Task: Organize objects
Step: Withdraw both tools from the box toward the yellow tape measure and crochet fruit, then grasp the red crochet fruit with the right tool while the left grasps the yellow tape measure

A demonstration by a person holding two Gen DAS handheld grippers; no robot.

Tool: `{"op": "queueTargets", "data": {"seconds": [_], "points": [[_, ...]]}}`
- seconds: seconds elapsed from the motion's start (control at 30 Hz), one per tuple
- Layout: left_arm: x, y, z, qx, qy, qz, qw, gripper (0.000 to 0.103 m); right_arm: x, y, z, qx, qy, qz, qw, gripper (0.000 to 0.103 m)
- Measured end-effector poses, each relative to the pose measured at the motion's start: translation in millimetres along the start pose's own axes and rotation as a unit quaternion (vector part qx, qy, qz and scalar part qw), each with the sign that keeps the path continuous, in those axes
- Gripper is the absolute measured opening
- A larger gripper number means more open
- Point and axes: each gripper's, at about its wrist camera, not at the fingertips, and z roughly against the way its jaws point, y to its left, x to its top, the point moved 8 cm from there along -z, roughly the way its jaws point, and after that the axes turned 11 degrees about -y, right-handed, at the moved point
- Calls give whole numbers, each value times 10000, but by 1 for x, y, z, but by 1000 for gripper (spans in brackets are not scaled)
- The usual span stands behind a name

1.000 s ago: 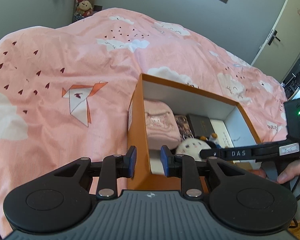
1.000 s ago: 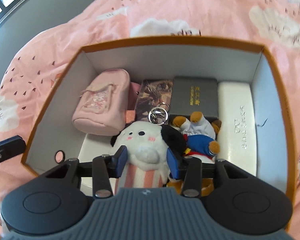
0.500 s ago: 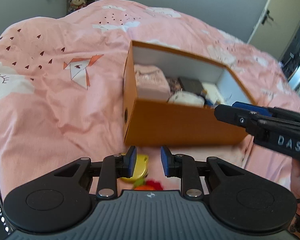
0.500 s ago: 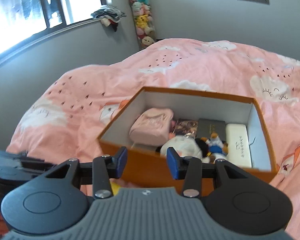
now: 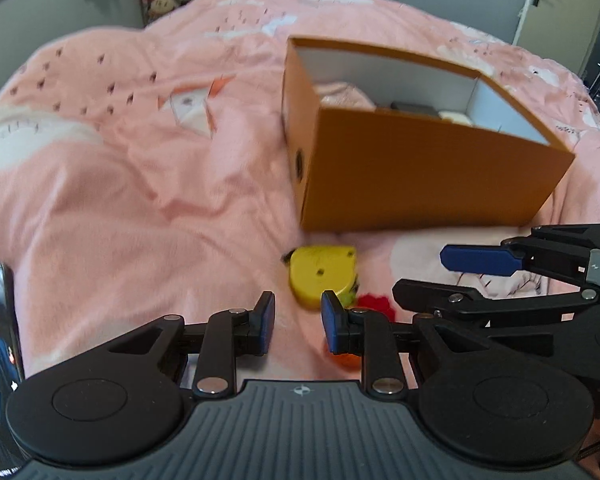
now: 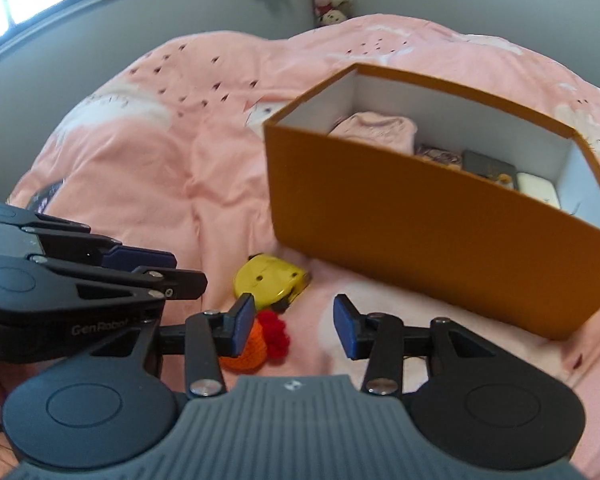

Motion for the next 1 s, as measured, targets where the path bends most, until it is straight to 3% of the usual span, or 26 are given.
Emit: {"op": "queueTargets", "data": {"seconds": [0.37,0.57,0.63,0.73,1.0], "points": [[-11,18,-9,13,179,213,9996,18,-16,16,-32,214,417,229,9986,41],[-11,20,-10,-35,190,250,9995,19,-22,28,-45,483,553,354,9967,44],[-11,21,-10,-50,196,267,9994,19,-23,32,-45,572,559,415,9959,38],[-11,21,-11,-83,210,310,9993,19,-24,32,-44,598,570,407,9957,38],[-11,19,-11,-64,239,275,9993,20,-31,27,-47,748,791,69,9940,46]]}}
